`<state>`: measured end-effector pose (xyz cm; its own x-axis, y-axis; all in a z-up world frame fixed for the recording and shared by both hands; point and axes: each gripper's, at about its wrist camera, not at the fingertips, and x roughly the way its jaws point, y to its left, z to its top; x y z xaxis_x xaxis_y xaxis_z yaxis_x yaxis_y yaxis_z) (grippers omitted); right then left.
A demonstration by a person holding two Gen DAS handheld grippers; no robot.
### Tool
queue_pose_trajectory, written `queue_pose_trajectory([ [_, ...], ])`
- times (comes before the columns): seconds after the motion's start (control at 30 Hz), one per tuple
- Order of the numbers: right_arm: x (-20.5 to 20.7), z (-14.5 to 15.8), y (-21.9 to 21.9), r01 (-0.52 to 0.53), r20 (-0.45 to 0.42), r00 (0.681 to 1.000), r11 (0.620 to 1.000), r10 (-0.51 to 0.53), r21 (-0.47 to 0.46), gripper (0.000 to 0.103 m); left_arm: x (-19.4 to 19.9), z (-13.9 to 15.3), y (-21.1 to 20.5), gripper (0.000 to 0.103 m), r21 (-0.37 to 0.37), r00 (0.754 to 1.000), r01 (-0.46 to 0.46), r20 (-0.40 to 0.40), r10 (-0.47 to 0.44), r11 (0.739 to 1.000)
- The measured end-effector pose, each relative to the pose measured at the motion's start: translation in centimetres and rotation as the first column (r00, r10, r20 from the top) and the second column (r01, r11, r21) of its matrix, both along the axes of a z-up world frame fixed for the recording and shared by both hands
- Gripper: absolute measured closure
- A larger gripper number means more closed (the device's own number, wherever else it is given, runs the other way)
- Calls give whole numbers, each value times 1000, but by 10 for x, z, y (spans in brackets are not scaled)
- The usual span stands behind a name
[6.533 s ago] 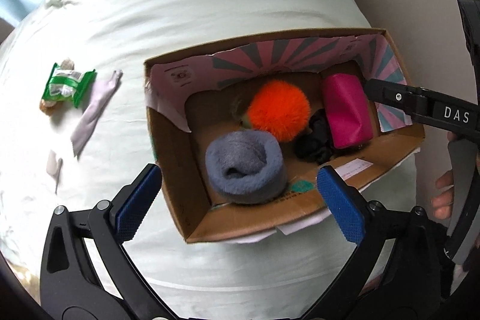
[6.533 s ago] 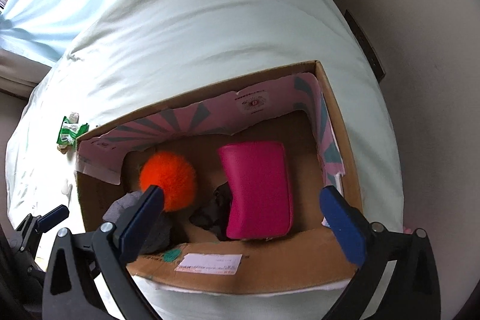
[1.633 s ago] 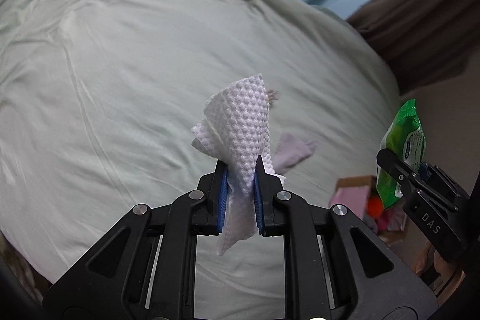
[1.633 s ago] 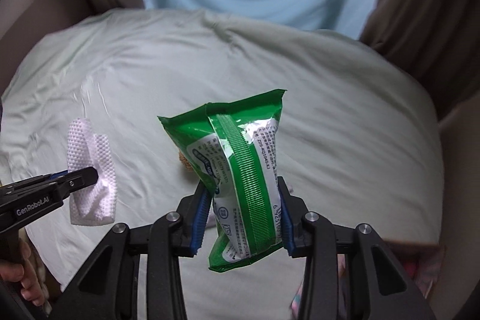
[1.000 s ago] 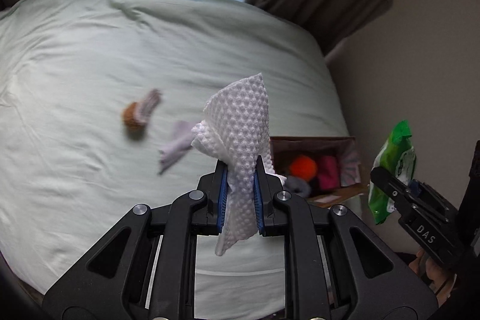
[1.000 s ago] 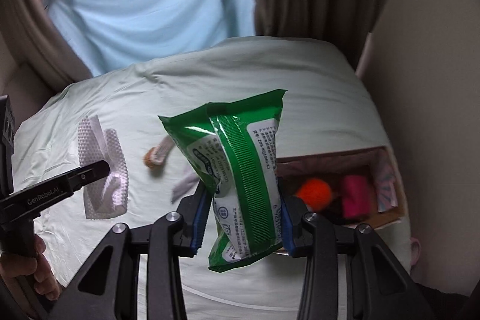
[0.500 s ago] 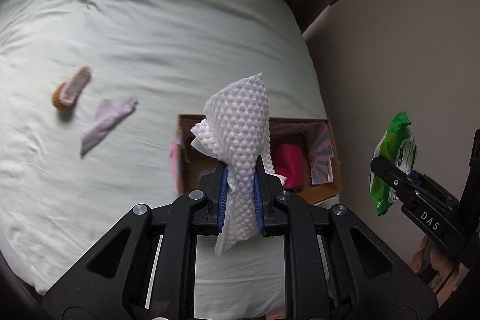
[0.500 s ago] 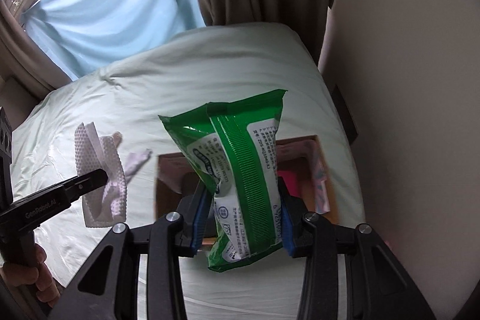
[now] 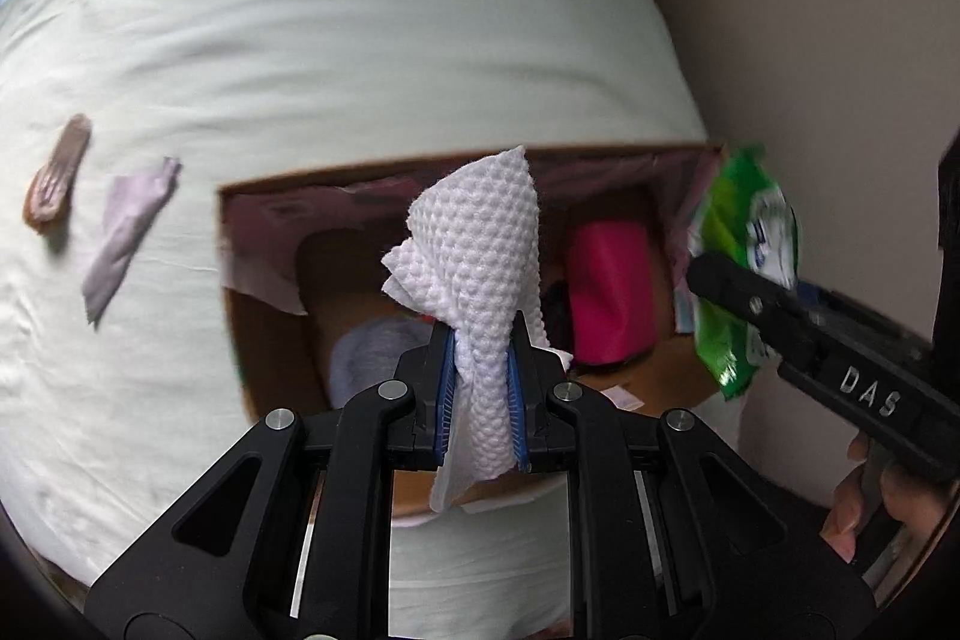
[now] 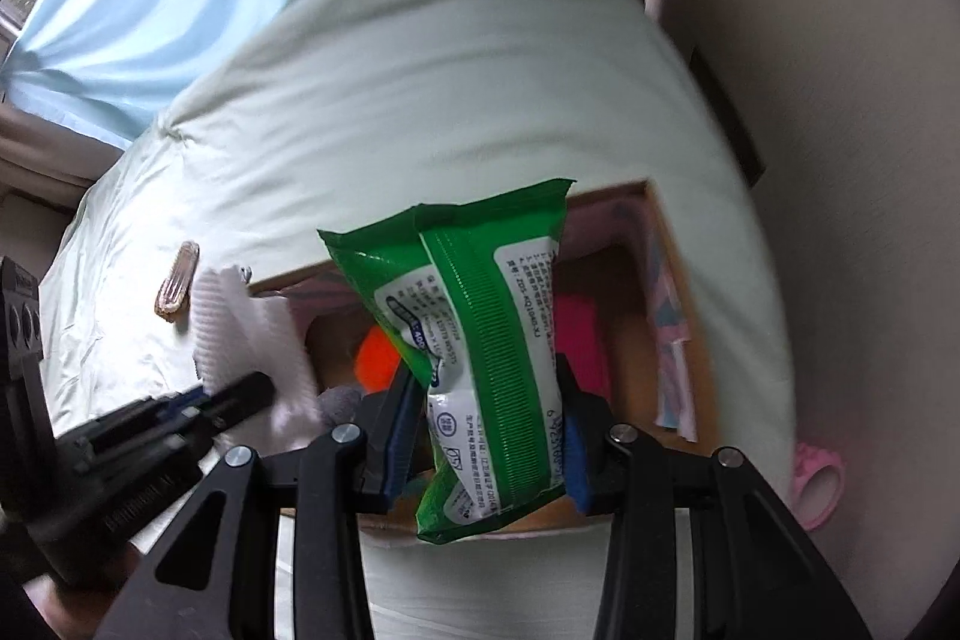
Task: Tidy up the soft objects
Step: 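Carry towel and green packet into the box and open both tools, then lift both tools from the box toward the brown clip and lilac cloth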
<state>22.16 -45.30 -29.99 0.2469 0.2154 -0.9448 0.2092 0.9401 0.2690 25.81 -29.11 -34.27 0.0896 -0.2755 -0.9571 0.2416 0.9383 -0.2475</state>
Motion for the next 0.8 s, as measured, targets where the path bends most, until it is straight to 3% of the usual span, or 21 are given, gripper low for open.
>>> queue_pose_trajectory([
  [0.17,14,-29,7,-4,-85,996,998,10,64,66,-6,-22,-23,90,69,996,85,-30,-83,994],
  [0.27,20,-36,8,-15,-80,997,997,21,76,62,-9,-22,-30,89,90,990,138,-12,-137,986],
  [0.3,22,-37,8,-12,-69,997,997,17,78,59,-10,-21,-33,79,106,986,164,-8,-164,981],
  [0.33,23,-37,7,-4,-58,998,997,9,72,40,-11,-21,-36,67,135,982,186,-7,-187,973],
  [0.37,24,-37,6,3,-44,999,998,0,66,12,-12,-21,-37,21,164,980,199,-4,-201,966],
  [0.4,24,-36,4,8,-30,1000,998,-6,64,1,-13,-22,-37,2,191,978,204,6,-209,960],
  [0.57,22,-37,-1,18,-24,1000,997,-16,71,0,-17,-29,-24,1,169,981,190,-6,-192,967],
  [0.8,14,-29,-1,-2,-2,1000,998,3,55,0,-16,-11,-8,1,169,984,172,27,-179,970],
])
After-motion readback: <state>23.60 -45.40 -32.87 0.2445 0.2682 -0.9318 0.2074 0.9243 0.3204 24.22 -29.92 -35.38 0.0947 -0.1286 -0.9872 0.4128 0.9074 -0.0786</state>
